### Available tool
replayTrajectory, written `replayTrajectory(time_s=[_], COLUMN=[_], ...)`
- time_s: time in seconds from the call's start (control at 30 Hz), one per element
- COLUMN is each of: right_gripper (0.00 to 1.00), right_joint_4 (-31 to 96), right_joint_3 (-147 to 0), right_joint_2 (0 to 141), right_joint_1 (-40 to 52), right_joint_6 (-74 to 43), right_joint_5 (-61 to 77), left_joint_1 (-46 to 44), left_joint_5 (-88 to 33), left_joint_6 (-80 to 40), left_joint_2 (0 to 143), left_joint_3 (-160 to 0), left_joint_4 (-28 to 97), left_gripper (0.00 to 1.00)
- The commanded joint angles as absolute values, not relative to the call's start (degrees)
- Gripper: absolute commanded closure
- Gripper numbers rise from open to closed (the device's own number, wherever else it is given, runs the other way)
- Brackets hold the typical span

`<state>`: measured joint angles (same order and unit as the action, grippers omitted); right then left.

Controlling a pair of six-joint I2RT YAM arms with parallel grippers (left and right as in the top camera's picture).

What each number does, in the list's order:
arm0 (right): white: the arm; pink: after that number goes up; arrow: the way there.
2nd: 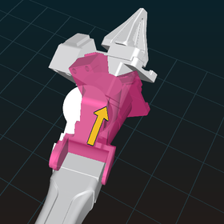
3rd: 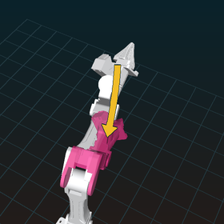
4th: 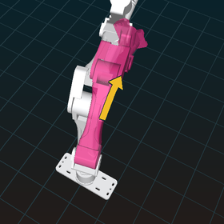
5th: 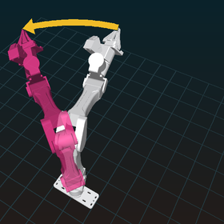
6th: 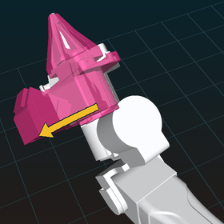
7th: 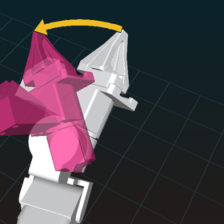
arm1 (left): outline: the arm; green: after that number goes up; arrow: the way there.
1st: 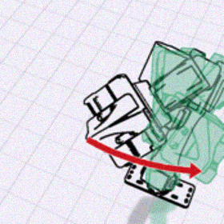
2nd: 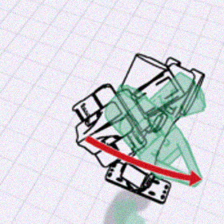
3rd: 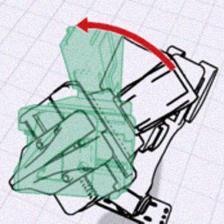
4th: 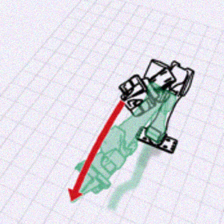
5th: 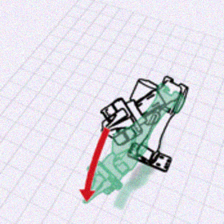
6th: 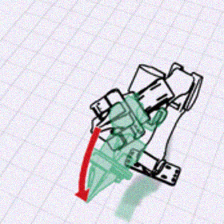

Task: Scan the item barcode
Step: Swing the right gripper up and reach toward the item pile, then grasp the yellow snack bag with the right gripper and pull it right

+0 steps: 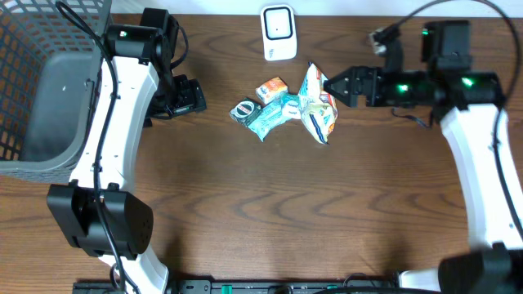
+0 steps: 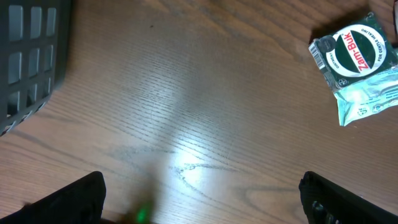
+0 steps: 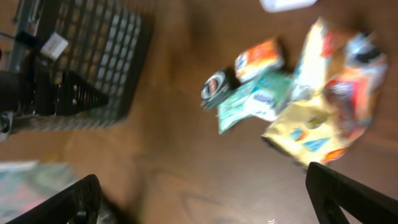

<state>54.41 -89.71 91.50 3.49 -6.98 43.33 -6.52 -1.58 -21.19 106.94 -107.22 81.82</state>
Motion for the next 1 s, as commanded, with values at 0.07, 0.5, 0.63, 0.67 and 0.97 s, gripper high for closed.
replayTrajectory(time_s=[0.07, 0.5, 0.63, 0.67, 0.97], right_gripper=[0.01, 0.01, 0.01, 0.01, 0.16], right_joint_4=[54.2, 63.6, 63.0, 63.0, 64.0], right_joint_3=[-91.5, -103.7, -103.1, -102.9, -102.3], right_joint_2=[99.2, 109.1, 112.7, 113.7, 125.3], right_joint_1=[8.6, 20.8, 21.1, 21.1, 21.0], right_joint_6=[-9.3, -6.7, -7.6, -8.2, -7.7], right_joint_5=[39.7, 2.4, 1.2, 1.2, -0.1], left_joint_1=[-6.5, -6.5, -6.5, -6.5, -6.5], left_joint_5=[-1.7, -1.7, -1.7, -1.7, -1.7], left_joint_6=[-21.5, -21.5, -21.5, -21.5, -21.5], left_joint_2=[106.0, 106.0, 106.0, 106.0, 106.0], left_joint_3=[-107.1, -107.1, -107.1, -107.1, -107.1], left_joint_4=[82.0, 82.0, 82.0, 82.0, 82.0], left_gripper=[0.02, 0.02, 0.02, 0.02, 0.02])
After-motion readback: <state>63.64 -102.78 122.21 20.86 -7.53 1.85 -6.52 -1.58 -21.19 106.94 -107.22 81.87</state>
